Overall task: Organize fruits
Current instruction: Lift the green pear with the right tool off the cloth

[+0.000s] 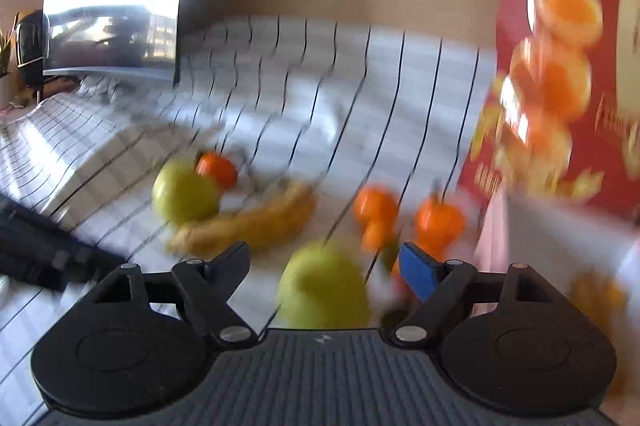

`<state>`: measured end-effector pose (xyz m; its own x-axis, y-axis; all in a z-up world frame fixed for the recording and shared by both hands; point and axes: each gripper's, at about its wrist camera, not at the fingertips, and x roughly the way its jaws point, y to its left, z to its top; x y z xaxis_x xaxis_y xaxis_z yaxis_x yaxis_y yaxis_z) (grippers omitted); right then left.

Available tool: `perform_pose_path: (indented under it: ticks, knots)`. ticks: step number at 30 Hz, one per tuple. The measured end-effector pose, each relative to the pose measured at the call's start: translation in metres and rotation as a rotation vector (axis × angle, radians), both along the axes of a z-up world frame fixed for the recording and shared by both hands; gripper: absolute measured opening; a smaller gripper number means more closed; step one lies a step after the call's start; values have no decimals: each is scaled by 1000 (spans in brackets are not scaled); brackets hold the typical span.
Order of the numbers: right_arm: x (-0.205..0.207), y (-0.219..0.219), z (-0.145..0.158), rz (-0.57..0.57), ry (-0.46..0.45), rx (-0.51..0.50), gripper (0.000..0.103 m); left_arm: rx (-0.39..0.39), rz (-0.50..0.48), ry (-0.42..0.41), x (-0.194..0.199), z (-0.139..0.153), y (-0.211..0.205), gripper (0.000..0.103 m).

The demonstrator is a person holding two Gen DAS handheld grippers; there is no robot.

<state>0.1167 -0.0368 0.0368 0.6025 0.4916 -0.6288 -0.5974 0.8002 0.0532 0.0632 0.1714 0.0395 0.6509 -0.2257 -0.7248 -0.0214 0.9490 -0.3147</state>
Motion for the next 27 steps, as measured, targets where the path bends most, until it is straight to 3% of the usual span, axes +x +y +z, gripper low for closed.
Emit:
perform_pose_path:
  ticks: [7,11,15,23,27]
  knots:
    - [-7,21,-26,-75,-71,-114,82,11,-22,15,1,-1,-3,38]
    - [6,23,-31,-103,-69,-121,80,13,-33,13,2,0,-6,38]
    - [16,23,-35,-137,-70,-115,63,13,-23,16,-1,-1,-5,38]
    - [3,15,-19,-71,15,-107,62,18,-32,5,-1,5,-12,38]
    - [-28,-1,-1,34,-16,-192,62,10,-80,-16,-1,12,-33,38]
